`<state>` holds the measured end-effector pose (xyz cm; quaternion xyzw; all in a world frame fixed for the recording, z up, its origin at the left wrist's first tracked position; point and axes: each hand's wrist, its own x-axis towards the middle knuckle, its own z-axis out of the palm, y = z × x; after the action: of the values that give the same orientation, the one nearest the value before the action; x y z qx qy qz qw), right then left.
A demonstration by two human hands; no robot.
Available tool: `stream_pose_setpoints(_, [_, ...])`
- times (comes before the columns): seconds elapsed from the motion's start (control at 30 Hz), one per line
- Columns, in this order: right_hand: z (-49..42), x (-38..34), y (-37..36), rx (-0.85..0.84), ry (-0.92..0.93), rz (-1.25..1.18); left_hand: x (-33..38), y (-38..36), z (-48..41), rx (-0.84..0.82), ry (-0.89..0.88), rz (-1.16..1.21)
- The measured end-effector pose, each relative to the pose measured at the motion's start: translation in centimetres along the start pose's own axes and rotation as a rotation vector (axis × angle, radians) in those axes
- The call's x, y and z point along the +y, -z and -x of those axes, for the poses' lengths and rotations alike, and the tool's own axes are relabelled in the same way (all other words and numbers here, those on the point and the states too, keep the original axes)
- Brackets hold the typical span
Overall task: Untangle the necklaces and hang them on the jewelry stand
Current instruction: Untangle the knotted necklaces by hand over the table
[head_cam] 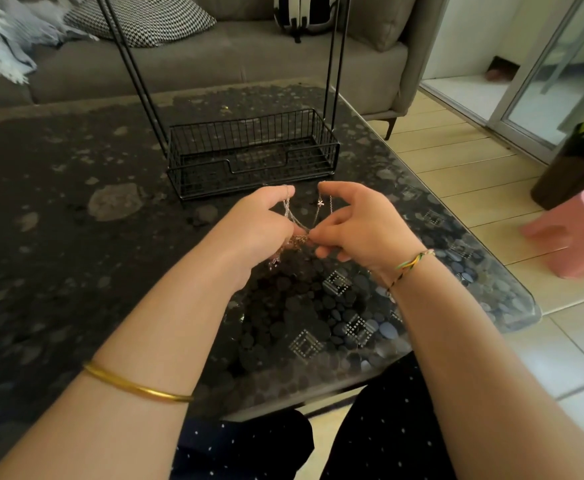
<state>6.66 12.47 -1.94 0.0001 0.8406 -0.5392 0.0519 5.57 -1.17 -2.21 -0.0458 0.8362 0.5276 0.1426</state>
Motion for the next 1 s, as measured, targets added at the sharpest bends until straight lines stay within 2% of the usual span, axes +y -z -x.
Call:
stream_pose_setpoints(0.33, [0.2,-0.6,0.1,-0.005,-0.160,-0.237,0.4,0.4,0.1,-0.012,-0.018,0.045])
stream_pose_setpoints(0.5, [0.1,-0.3,0.1,0.004,-0.147,-0.161,0.8,0.5,0.5,-0.033,0.043,0.174])
stream_pose_setpoints(0.7, [-0.1,0.0,0.3,0.028,-0.100,-0.091,1.1,1.0,0.7,0.039,0.148,0.323])
stream_pose_setpoints(0.83, [0.2,-0.3,0.3,0.016,-0.092,-0.048,1.2,1.2,0.7,0.109,0.143,0.419])
stream_pose_setpoints(1.0, [0.2,-0.4,0.4,0.051,-0.057,-0.084,1.4,1.3,0.9,0.113,0.106,0.623])
